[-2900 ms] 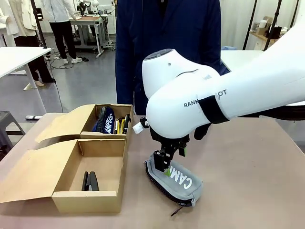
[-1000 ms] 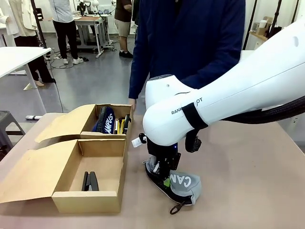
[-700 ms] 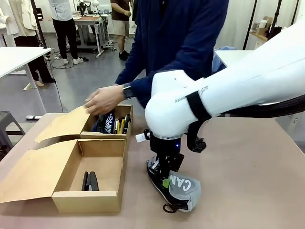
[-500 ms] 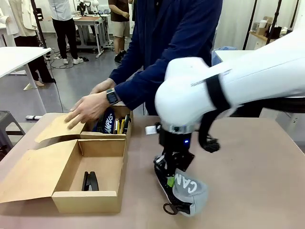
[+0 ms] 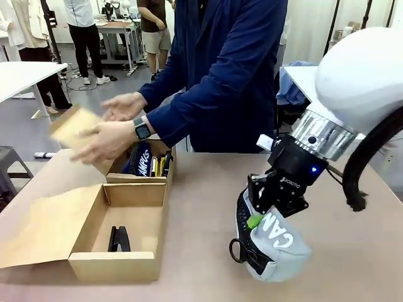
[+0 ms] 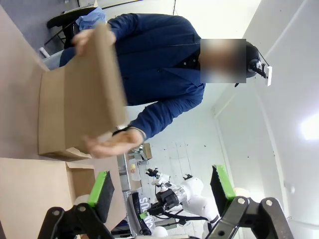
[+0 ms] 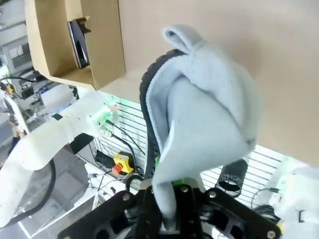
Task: Place items inside the box.
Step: Pick up a Pencil pouch or Stapler and place it inside the Mailer Box closest to the robot.
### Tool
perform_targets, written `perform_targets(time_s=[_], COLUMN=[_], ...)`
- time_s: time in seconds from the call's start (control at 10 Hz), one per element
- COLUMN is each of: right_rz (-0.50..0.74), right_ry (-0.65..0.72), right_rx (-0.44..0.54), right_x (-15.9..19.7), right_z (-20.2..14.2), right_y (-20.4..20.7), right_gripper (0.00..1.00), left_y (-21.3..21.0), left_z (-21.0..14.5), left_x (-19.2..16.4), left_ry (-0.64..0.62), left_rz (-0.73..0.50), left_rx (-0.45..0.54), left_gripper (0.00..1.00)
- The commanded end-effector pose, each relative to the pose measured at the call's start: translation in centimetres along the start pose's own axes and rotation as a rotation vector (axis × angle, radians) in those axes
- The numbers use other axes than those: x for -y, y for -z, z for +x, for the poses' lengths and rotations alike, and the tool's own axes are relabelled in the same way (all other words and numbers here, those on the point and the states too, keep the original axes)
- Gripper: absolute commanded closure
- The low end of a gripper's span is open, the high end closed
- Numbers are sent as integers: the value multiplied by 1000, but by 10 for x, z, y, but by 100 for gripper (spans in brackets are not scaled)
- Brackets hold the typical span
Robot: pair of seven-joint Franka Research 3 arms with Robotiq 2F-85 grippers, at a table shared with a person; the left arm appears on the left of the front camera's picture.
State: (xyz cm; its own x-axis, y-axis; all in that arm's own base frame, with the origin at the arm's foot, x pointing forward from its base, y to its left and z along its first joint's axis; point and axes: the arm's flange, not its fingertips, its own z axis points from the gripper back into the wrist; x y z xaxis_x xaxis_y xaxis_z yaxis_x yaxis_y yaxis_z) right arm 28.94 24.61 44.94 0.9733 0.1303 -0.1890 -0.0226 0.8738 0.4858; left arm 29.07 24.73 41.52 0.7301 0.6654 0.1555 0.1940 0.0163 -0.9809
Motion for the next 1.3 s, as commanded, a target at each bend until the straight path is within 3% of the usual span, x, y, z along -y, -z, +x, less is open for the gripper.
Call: perform_targets(time_s=[0.0, 0.1, 0.2, 0.3, 0.5, 0.6, 0.7, 0.9, 1.2], right_rz=[106, 230, 241, 249, 329, 340, 359, 443, 522], right_ry=[137, 57, 62, 83, 56, 6, 44, -6, -46], right_rx=[-76, -100, -58, -69, -154, -125, -62, -10, -5], right_x=[-7, -18, -34, -19, 59, 94, 119, 154, 166], right_z=[37, 50, 58, 56, 27, 0, -21, -43, -39], right_y=[8, 10, 17, -3, -58, -71, -74, -74, -62], right_gripper=[93, 93, 93, 93, 93, 93, 93, 93, 93], left_y=[0, 0, 0, 0, 0, 0, 0, 0, 0], left_z=[-2, -2, -2, -2, -2, -2, -2, -2, -2], left_x=[1, 1, 1, 1, 1, 1, 1, 1, 1], left_ry=[22, 22, 22, 22, 22, 22, 22, 22, 22], left_rz=[-12, -12, -12, -12, -12, -12, -12, -12, -12], left_rx=[-5, -5, -5, -5, -5, -5, -5, -5, -5], left_gripper=[0, 0, 0, 0, 0, 0, 0, 0, 0])
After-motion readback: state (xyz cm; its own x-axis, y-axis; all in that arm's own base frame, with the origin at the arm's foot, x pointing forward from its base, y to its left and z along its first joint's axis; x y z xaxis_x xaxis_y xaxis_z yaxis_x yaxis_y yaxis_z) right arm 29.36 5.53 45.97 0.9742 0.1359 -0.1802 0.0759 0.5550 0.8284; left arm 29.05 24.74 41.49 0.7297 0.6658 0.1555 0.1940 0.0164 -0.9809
